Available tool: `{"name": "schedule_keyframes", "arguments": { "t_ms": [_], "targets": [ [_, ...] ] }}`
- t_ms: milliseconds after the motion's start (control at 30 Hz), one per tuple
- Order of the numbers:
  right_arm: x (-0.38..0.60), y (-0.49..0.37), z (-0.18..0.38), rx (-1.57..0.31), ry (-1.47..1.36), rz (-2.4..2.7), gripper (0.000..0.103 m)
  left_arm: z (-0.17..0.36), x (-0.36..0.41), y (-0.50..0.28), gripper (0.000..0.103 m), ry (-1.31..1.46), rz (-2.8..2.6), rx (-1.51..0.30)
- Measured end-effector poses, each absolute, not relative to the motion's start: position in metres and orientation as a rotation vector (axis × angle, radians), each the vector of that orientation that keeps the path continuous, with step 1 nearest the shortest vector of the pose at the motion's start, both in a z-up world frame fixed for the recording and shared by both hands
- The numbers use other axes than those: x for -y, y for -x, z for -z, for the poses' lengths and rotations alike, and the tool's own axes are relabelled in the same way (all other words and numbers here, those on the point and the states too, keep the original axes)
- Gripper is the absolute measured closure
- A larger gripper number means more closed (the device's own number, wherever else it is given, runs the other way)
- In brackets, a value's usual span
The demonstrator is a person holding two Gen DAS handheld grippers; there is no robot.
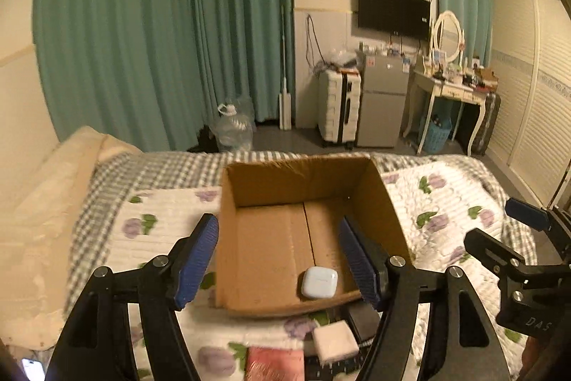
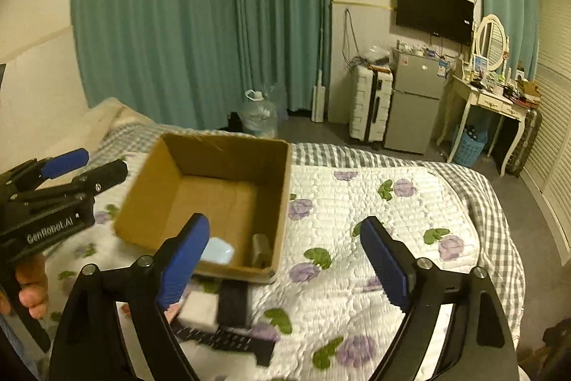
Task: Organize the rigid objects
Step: 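Withdraw both tools and move the right tool to the red-capped bottle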
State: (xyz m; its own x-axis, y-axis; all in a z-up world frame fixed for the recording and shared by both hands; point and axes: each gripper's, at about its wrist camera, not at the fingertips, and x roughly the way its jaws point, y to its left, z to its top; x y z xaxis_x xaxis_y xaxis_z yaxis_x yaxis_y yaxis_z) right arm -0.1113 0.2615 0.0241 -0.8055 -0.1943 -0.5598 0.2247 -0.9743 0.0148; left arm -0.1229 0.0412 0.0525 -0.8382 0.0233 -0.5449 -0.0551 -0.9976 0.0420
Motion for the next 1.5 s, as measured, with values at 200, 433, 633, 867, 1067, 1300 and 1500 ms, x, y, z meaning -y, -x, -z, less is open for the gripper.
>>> {"name": "schedule_keyframes", "arguments": {
  "t_ms": [200,433,633,867,1067,1300,1500],
  "targets": [
    [-0.266,0.061,-0.036,-0.146,-0.886,2.733,0.015,-0.069,-0.027,0.074,0.03,0.872,-3.001,-0.056],
    [-0.269,0.03,0.011,-0.287,-1.045,2.652,0.015,-0.039,-0.016,0.027,0.03,0.916,-3.007,-0.026],
    [-0.261,0.027,0.064,-0.439,-1.128,2.562,0.015,0.017,-0.014,0.016,0.03,1.002,-2.981,-0.037],
    [-0.243,0.045,0.092,-0.696,-1.216,2.302,0.015,0.072,-0.014,0.022,0.03,1.161,-2.919,-0.087],
    [-0.224,0.051,0.129,-0.937,-1.291,2.05,0.02,0.086,-0.019,0.021,0.03,1.232,-2.925,-0.119],
    [-0.216,0.06,0.148,-0.998,-1.278,1.981,0.029,0.092,-0.022,0.021,0.03,1.273,-2.929,-0.141],
    [-0.213,0.058,0.149,-1.038,-1.244,1.991,0.036,0.094,-0.031,0.023,0.03,1.302,-2.914,-0.168]
  ]
}}
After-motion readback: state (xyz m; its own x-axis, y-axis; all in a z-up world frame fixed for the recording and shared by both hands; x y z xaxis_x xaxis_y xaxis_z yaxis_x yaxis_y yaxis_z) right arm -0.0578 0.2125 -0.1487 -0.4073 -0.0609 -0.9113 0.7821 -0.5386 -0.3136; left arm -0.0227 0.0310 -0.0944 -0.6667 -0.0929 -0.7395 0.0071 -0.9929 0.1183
